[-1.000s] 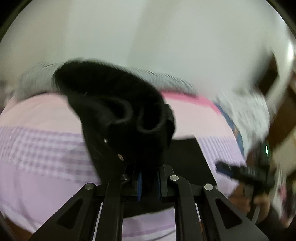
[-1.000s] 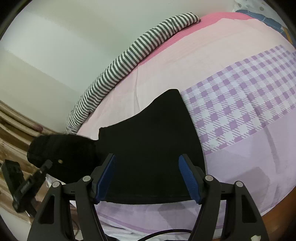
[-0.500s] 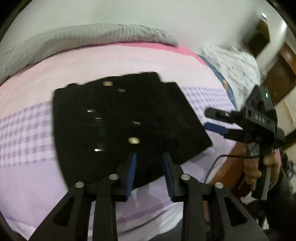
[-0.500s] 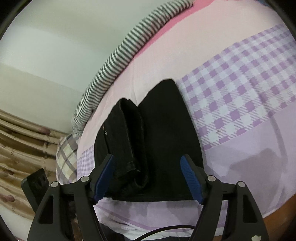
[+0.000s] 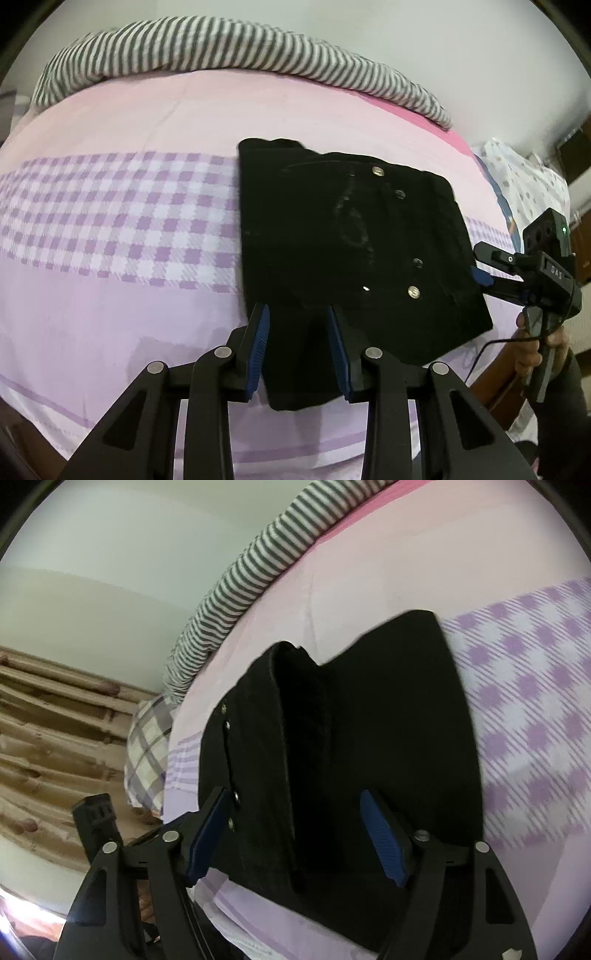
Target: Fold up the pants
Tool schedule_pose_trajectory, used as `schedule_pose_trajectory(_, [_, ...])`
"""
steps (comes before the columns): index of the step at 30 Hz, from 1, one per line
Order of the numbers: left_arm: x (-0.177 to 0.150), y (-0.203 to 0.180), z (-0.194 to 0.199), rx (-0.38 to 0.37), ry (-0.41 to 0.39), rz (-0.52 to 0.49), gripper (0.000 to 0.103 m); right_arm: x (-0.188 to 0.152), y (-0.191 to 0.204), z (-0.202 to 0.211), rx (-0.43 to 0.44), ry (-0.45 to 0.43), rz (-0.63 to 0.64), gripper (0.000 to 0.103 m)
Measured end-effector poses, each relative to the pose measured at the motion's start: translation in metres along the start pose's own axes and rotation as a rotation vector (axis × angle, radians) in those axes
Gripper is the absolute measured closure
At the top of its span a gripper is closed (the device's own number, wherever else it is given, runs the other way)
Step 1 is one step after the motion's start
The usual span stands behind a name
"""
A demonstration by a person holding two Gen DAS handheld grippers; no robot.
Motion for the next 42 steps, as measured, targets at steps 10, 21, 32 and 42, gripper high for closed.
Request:
schedule_pose_trajectory(10, [0.006,0.006,0.0,0.01,-0.004,0.031,0.069,0.001,0.006,-0.029,0.031,0.022,-0.024,0.083])
schedule_pose_trajectory(21, [0.019,-0.016,0.006,-0.027,-0.038,-0.027,0.069,-0.011,0.05,0.022,-0.052,-0.126,0.048,0.09])
schedule_pose_trajectory(32, [0.021,-0.068,-0.017,-0.074,-0.004,-0.166,0.068,-0.001,-0.002,0.062,-0.189,-0.187,-0.035,0.09])
schedule_pose_trajectory(42, [0.008,-0.083,-0.04,-0.05,0.045,-0.265,0.062,-0.01,-0.02,0.078,-0.252,-0.223,-0.084,0.066])
Point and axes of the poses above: each gripper's, at about its wrist camera, not at the fingertips, and z roughly against the way its jaws point, y to its left, x to its top, the point moved 4 cm from there along -z, roughly the way its jaws point, and after that the axes turned 1 degree about -z, right-handed, at the moved point
